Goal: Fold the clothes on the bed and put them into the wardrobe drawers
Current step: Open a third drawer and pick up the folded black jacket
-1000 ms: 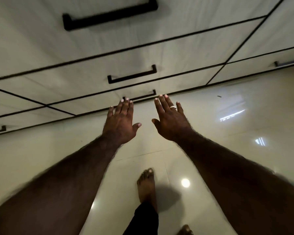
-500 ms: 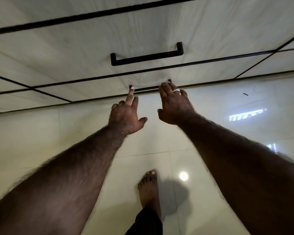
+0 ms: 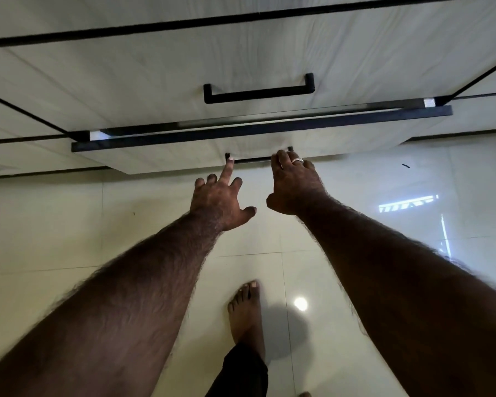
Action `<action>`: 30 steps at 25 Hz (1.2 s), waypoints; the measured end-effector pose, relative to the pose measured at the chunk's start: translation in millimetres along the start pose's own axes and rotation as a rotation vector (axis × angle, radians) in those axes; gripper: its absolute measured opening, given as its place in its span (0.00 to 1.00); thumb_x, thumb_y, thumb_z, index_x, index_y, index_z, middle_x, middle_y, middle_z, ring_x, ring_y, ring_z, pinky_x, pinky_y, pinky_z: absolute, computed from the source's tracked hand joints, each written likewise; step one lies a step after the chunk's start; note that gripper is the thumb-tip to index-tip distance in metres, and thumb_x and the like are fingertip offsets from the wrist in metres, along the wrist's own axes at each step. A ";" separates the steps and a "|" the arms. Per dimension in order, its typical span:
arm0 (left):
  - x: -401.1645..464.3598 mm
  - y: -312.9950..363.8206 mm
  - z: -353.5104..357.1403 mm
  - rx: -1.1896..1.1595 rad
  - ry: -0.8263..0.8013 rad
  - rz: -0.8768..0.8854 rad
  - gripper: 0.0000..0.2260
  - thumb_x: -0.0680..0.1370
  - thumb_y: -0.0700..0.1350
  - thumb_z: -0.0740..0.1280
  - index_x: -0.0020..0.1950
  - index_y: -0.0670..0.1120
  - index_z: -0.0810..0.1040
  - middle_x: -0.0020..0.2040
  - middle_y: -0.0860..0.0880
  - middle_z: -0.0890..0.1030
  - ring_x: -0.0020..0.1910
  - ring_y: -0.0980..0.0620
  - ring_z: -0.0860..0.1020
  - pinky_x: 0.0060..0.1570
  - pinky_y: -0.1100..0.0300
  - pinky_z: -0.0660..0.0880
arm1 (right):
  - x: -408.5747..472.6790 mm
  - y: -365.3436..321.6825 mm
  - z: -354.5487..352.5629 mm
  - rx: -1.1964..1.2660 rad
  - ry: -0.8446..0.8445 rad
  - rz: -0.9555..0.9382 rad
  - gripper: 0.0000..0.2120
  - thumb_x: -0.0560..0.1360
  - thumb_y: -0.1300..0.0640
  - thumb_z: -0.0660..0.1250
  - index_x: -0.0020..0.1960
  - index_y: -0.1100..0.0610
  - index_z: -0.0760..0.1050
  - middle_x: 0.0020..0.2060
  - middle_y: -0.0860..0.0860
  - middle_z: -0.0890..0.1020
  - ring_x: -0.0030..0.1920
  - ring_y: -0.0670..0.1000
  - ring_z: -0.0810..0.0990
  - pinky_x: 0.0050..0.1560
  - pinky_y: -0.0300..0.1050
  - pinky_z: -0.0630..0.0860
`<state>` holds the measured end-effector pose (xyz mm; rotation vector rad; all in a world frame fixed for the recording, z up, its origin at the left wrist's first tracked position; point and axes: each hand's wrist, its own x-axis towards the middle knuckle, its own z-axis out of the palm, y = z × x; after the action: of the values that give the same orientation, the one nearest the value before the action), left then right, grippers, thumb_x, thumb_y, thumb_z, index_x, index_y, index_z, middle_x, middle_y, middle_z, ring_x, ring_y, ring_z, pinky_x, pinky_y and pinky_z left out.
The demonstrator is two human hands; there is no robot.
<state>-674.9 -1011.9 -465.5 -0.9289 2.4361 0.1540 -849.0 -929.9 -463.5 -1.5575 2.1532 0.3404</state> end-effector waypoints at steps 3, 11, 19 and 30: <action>-23.7 5.9 14.3 -0.004 -0.054 0.027 0.40 0.74 0.75 0.59 0.79 0.53 0.65 0.86 0.47 0.37 0.73 0.39 0.69 0.68 0.41 0.67 | -26.0 -8.8 14.1 0.004 -0.058 0.019 0.49 0.69 0.42 0.66 0.82 0.62 0.53 0.79 0.58 0.61 0.81 0.61 0.59 0.76 0.59 0.63; -138.4 4.4 18.2 -0.153 0.542 0.046 0.28 0.83 0.61 0.63 0.74 0.43 0.75 0.73 0.39 0.74 0.67 0.37 0.74 0.64 0.42 0.69 | -145.1 -14.3 9.2 0.103 0.542 -0.041 0.20 0.82 0.48 0.63 0.71 0.56 0.74 0.67 0.57 0.75 0.67 0.62 0.73 0.64 0.59 0.68; -176.4 -11.0 55.0 -0.276 0.044 -0.033 0.40 0.82 0.65 0.39 0.80 0.41 0.69 0.79 0.40 0.70 0.80 0.42 0.66 0.78 0.41 0.63 | -186.4 3.5 57.0 0.191 0.048 0.050 0.22 0.86 0.45 0.51 0.71 0.54 0.73 0.71 0.53 0.77 0.77 0.60 0.70 0.73 0.58 0.67; -262.6 27.1 104.0 -0.316 -0.047 -0.054 0.39 0.82 0.64 0.36 0.81 0.43 0.67 0.81 0.44 0.68 0.82 0.45 0.64 0.80 0.45 0.60 | -277.4 -16.1 102.7 0.167 -0.056 0.053 0.30 0.85 0.42 0.44 0.79 0.54 0.67 0.78 0.52 0.71 0.81 0.58 0.64 0.78 0.58 0.62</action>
<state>-482.9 -807.5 -422.6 -1.1100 2.3815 0.5472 -740.8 -658.8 -412.9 -1.3847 2.1239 0.2123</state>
